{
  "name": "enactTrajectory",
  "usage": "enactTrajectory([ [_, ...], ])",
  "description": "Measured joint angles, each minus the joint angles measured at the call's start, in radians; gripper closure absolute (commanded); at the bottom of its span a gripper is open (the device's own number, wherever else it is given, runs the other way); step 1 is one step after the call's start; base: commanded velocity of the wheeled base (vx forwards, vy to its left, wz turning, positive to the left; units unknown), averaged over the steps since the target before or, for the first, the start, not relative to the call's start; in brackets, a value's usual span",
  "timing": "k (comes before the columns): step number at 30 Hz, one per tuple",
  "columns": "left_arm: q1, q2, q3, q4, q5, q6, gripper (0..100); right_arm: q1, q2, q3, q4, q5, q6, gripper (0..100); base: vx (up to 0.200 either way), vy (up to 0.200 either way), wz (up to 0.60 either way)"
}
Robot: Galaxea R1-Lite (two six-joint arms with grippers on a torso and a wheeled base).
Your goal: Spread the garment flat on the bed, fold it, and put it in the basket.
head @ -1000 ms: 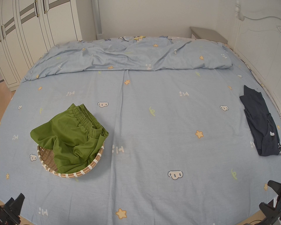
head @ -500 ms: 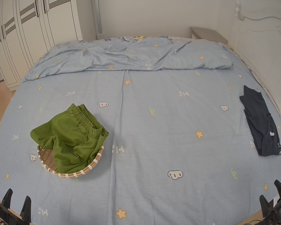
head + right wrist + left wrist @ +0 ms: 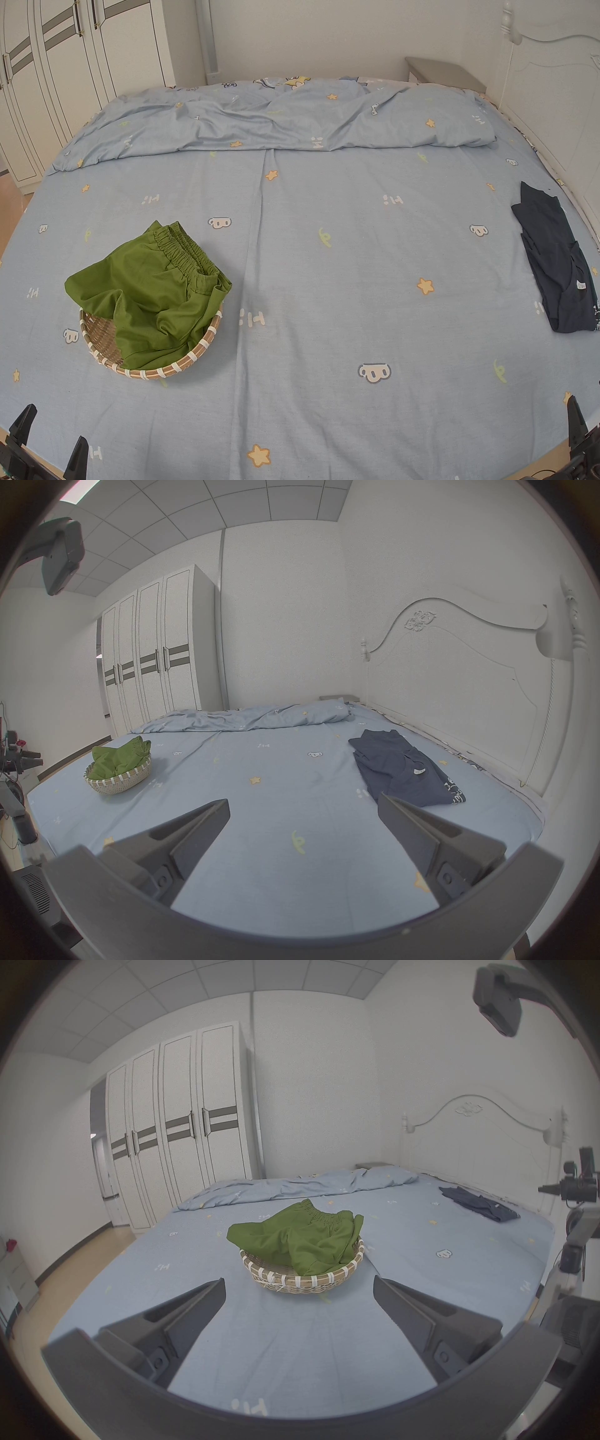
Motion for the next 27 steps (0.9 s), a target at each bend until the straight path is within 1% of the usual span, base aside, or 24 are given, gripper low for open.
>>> enactTrajectory([
  [2, 0.0, 0.0, 0.0, -0.002, -0.002, 0.02, 0, 0.0, 0.0, 0.001, 0.0, 0.0, 0.0, 0, 0.0, 0.0, 0.0],
  [4, 0.0, 0.0, 0.001, -0.003, 0.01, 0.009, 0, 0.001, 0.0, 0.001, 0.0, -0.001, 0.0, 0, 0.0, 0.0, 0.0],
  [8, -0.001, 0.0, 0.001, -0.004, 0.046, -0.086, 0, 0.001, 0.0, 0.001, 0.001, 0.0, 0.0, 0, 0.0, 0.0, 0.0],
  [10, 0.0, 0.0, 0.001, -0.004, 0.062, -0.104, 0, 0.001, 0.0, 0.001, 0.0, 0.0, -0.001, 0, 0.0, 0.0, 0.0],
  [27, 0.0, 0.0, 0.001, -0.005, 0.067, -0.105, 0, 0.0, 0.0, 0.001, -0.001, 0.0, -0.001, 0, 0.0, 0.0, 0.0],
])
